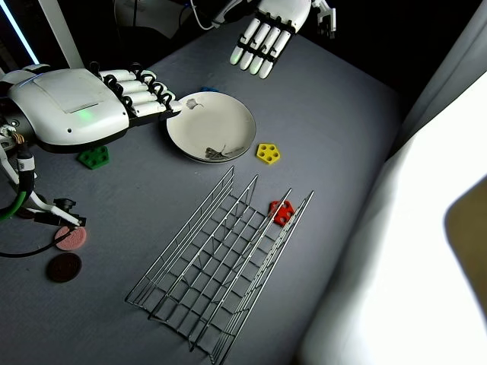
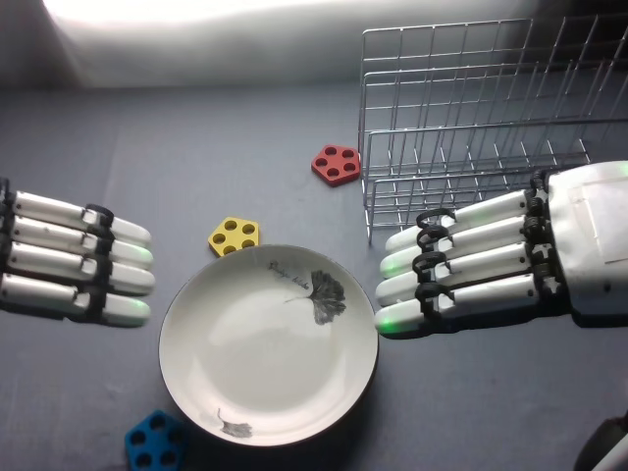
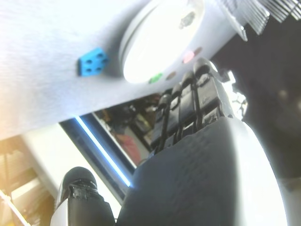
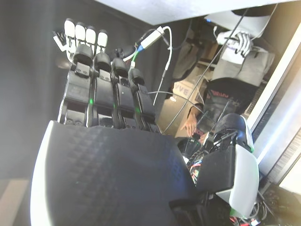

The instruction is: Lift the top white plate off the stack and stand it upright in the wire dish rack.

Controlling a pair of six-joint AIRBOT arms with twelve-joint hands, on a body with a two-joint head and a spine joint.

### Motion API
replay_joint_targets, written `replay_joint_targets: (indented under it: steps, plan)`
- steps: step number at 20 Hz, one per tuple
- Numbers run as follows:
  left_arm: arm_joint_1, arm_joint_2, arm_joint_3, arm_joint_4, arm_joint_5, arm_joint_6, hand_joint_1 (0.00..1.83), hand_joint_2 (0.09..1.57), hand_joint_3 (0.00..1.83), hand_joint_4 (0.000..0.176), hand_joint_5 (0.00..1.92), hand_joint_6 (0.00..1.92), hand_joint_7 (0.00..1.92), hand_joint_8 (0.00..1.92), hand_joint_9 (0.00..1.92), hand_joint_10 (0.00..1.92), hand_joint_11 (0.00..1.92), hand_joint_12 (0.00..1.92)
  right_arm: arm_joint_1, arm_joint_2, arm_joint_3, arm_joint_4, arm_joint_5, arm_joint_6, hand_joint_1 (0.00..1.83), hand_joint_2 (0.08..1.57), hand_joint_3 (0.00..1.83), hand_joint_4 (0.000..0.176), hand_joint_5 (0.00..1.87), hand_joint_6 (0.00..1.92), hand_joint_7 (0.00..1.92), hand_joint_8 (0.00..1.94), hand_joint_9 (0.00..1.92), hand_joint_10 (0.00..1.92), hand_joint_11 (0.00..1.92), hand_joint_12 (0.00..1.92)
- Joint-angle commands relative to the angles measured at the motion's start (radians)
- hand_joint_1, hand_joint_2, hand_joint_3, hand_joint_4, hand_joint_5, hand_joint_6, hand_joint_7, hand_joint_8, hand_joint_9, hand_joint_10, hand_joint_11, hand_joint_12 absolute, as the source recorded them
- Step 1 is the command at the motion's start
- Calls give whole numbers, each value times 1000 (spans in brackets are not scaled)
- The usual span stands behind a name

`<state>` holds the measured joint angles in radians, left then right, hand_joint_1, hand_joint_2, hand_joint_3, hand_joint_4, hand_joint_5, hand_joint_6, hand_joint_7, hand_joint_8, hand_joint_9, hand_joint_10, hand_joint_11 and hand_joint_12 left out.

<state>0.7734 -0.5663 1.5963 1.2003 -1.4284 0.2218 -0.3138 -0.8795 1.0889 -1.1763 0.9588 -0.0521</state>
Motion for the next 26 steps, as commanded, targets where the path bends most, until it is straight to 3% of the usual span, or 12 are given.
replay_joint_targets:
  steps: [1,6,12,16,26]
  plan:
    - [-26,9,-17,-53,-52,7,38,914,2,0,27,0,26,0,19,0,34,66,12,6,-3,70,74,-4,11,924,4,0,101,1,121,0,146,2,158,8]
    - [-78,31,-122,37,26,25,39,919,3,0,44,1,40,0,45,0,57,62,15,6,-4,69,68,-14,22,922,1,0,88,10,126,9,148,6,159,7]
    - [-89,35,-197,51,118,44,41,927,3,0,50,3,40,2,42,1,57,57,16,11,-23,69,51,-20,13,928,1,0,120,12,152,11,172,11,170,14]
    - [-97,32,-222,51,165,52,67,929,2,0,53,1,36,0,33,0,51,51,13,11,-20,69,51,-30,99,917,0,0,183,7,220,7,231,8,201,21]
    - [-100,8,-250,93,265,65,54,927,0,0,61,2,52,2,45,3,58,47,18,10,-15,103,51,-126,59,930,2,0,162,0,203,0,229,0,219,15]
